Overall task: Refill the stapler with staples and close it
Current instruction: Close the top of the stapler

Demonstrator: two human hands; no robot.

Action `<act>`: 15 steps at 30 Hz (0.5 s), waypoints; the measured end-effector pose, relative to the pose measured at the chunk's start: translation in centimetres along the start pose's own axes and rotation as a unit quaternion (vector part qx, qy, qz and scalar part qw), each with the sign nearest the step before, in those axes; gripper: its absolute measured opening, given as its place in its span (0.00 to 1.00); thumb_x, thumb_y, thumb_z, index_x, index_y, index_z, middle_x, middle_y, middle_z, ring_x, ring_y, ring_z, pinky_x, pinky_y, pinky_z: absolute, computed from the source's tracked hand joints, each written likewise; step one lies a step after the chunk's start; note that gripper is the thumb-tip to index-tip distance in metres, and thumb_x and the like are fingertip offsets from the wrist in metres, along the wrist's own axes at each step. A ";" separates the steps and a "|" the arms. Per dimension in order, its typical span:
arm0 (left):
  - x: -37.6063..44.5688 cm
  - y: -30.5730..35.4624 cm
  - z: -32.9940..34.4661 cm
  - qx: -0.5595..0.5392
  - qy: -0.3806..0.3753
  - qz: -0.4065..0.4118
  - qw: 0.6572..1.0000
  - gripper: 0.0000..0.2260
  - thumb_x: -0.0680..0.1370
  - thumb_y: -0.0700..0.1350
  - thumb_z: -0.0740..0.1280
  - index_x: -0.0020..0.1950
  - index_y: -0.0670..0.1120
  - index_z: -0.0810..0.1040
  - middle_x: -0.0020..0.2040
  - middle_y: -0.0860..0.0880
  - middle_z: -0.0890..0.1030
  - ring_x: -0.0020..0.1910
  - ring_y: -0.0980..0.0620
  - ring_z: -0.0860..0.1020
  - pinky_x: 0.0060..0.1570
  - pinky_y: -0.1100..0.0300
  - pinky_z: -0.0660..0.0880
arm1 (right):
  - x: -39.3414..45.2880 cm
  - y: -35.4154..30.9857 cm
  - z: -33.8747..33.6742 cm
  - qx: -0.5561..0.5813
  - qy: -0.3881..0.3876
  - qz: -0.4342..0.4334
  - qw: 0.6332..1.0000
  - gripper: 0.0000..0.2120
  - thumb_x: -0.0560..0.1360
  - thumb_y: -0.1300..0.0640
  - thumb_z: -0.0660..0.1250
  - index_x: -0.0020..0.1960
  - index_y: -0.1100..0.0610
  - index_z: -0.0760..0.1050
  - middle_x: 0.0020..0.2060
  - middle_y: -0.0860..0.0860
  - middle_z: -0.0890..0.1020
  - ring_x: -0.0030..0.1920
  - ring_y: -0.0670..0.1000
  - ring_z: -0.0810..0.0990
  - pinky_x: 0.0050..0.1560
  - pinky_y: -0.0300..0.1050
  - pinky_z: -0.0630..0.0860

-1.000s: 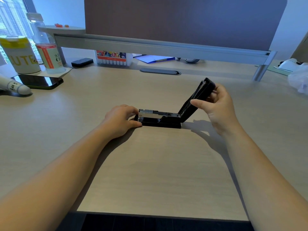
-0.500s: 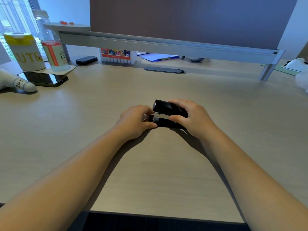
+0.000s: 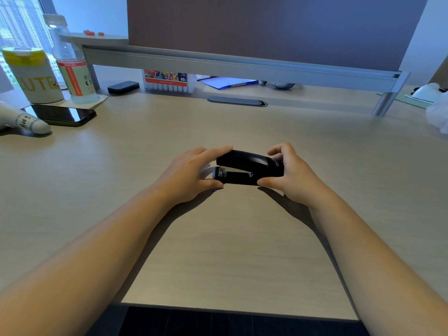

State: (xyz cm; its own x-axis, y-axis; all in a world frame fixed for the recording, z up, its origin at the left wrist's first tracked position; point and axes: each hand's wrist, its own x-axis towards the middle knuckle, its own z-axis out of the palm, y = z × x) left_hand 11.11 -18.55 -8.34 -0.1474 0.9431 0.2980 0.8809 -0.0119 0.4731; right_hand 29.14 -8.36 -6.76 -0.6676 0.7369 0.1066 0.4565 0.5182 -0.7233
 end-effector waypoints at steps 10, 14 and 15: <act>0.1 0.4 0.6 0.011 0.016 -0.062 0.998 0.37 0.69 0.50 0.68 0.71 0.52 0.50 0.65 0.45 0.73 0.64 0.45 0.70 0.64 0.51 0.65 | -1.1 0.5 -0.8 -0.020 0.004 0.022 1.000 0.18 0.69 0.63 0.69 0.53 0.53 0.65 0.47 0.49 0.74 0.49 0.52 0.74 0.47 0.45 0.67; 0.6 -0.2 0.6 0.053 -0.012 -0.093 0.994 0.23 0.70 0.53 0.66 0.64 0.49 0.69 0.63 0.45 0.73 0.63 0.46 0.68 0.62 0.50 0.66 | -1.3 0.4 -0.9 -0.034 0.007 0.022 0.999 0.17 0.70 0.62 0.68 0.55 0.54 0.66 0.48 0.48 0.74 0.48 0.50 0.73 0.48 0.44 0.67; 0.8 -0.2 0.7 0.058 -0.017 -0.093 0.994 0.21 0.71 0.54 0.65 0.62 0.49 0.71 0.63 0.46 0.74 0.63 0.46 0.68 0.61 0.51 0.66 | -1.1 0.4 -0.8 -0.039 0.008 0.023 0.999 0.17 0.70 0.62 0.68 0.55 0.54 0.66 0.49 0.49 0.74 0.49 0.51 0.73 0.49 0.45 0.68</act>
State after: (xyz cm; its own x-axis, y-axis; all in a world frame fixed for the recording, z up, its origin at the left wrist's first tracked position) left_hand 11.09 -17.58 -8.77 -0.2992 0.9360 0.1853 0.8857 0.2002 0.4188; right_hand 30.56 -8.61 -6.59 -0.6358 0.7670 0.0862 0.5311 0.5158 -0.6722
